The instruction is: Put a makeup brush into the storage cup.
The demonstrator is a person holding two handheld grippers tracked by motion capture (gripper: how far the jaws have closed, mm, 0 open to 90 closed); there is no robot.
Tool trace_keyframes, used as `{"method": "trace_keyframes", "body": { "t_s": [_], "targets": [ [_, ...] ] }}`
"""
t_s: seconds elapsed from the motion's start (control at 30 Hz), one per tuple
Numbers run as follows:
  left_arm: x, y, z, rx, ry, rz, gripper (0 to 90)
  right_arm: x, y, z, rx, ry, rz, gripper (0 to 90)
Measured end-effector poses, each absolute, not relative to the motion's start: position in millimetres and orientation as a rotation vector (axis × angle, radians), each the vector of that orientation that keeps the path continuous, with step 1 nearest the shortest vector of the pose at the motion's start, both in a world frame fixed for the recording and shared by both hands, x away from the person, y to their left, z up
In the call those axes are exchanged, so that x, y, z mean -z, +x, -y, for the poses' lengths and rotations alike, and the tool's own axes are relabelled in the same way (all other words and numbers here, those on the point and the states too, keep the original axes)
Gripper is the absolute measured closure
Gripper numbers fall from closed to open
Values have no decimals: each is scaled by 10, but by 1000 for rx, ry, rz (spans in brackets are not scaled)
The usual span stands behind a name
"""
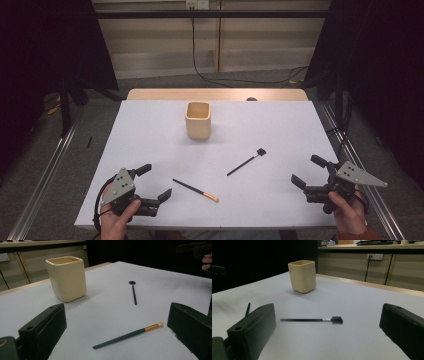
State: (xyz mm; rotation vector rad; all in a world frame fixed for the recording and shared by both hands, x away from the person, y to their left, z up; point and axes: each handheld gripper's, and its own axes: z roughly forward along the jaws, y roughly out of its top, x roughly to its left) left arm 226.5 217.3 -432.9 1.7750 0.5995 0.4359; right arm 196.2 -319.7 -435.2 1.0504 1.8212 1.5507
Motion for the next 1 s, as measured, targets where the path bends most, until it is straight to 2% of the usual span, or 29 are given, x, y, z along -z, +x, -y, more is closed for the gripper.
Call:
{"method": "trace_keyframes", "body": {
  "t_s": [0.63, 1.0],
  "targets": [
    [4199, 2332, -2021, -366, 1754, -574, 26, 4347, 1964, 3164, -1556, 1029, -1840, 0],
    [4111, 2519, -1880, -401, 1780, -524, 26, 4356, 1968, 3156, -1551, 1015, -1865, 0]
  ]
}}
